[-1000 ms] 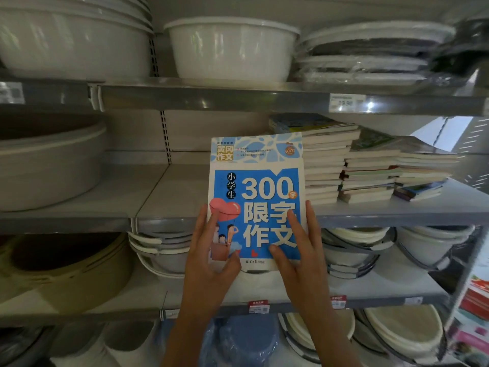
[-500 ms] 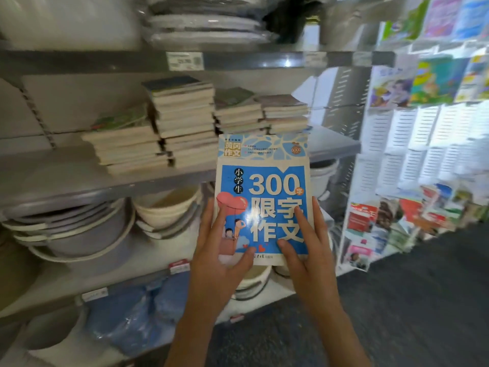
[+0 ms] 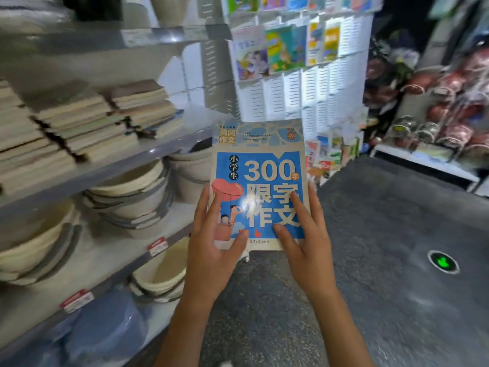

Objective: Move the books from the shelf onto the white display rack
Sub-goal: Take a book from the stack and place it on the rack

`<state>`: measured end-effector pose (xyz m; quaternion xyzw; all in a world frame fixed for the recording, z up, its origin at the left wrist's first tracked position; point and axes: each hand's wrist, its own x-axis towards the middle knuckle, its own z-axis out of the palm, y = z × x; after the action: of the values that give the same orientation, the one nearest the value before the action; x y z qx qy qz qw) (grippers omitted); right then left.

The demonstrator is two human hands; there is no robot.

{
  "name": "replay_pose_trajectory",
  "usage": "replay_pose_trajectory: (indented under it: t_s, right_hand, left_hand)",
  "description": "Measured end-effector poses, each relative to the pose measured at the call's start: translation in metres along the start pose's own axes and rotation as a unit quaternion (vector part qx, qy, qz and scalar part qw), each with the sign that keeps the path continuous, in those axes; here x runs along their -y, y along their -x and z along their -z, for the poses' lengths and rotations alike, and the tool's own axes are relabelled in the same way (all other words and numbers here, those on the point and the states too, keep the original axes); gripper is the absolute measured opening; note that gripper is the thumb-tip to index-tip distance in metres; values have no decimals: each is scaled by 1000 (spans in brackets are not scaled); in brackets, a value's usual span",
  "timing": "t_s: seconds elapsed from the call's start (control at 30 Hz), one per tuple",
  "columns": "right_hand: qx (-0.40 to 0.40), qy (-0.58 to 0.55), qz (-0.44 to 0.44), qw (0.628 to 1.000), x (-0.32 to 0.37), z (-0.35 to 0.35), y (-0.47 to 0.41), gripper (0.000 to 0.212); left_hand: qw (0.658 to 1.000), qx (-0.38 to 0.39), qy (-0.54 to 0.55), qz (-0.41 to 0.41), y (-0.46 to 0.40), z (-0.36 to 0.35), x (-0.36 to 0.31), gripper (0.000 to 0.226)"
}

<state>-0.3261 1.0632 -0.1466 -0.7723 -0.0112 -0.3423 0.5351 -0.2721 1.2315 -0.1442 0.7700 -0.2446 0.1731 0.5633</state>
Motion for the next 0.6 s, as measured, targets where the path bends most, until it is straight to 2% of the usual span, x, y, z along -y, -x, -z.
replay_pose_trajectory:
  t_s: [0.3,0.6]
  right_hand:
    - [-88,67,-42,993,-55,91,-38,63]
    - [-161,106,-71,979,-120,169,-149,61]
  left_hand:
    - [994,86,64,-28,-53,-128,2,73]
    - [980,137,126,-76,-169,-273,12,74]
